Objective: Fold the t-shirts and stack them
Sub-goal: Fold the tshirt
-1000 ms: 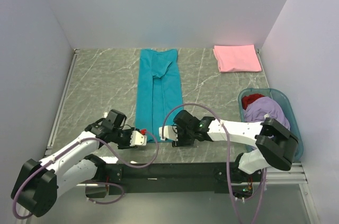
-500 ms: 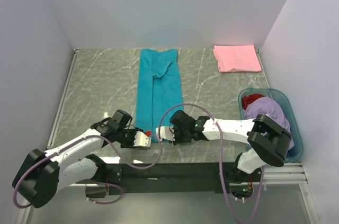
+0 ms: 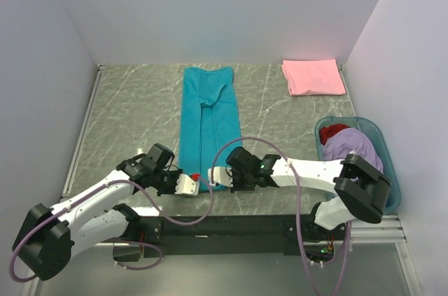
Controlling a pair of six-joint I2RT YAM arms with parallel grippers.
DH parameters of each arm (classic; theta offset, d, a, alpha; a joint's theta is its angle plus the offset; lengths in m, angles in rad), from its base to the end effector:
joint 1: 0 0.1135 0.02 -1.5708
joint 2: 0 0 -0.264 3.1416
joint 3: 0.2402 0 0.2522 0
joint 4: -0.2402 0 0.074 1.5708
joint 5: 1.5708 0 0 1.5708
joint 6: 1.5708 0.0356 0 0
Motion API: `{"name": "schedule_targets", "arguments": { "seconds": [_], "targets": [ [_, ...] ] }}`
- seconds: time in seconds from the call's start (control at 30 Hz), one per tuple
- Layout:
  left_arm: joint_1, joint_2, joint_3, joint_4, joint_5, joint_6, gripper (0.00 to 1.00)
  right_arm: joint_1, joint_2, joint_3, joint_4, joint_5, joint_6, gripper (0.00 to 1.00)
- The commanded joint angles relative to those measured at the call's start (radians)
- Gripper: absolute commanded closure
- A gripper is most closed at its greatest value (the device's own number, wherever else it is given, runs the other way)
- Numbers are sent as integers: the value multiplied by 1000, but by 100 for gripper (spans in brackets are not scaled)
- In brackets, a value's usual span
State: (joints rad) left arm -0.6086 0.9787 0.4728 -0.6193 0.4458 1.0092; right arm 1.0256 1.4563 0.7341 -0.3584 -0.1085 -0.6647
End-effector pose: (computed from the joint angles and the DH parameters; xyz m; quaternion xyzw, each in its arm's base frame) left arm 0.1239 -0.1051 0.1706 0.7219 0.6212 -0.1684 0.2541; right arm 0.1340 0.2284 0.1624 -0.7334 0.6330 0.0952 0.2289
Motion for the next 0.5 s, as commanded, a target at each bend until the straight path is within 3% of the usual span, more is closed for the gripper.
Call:
{"name": "schedule_targets", "arguments": {
  "seconds": [0.0,0.47],
  "targets": [
    [3,-14,96,-135,50,9,100,-5,-85,27,-57,-36,57,100],
    [245,219,341,-5,140,94,100,-223,39,270,-128,-59,-157,100]
  ]
}}
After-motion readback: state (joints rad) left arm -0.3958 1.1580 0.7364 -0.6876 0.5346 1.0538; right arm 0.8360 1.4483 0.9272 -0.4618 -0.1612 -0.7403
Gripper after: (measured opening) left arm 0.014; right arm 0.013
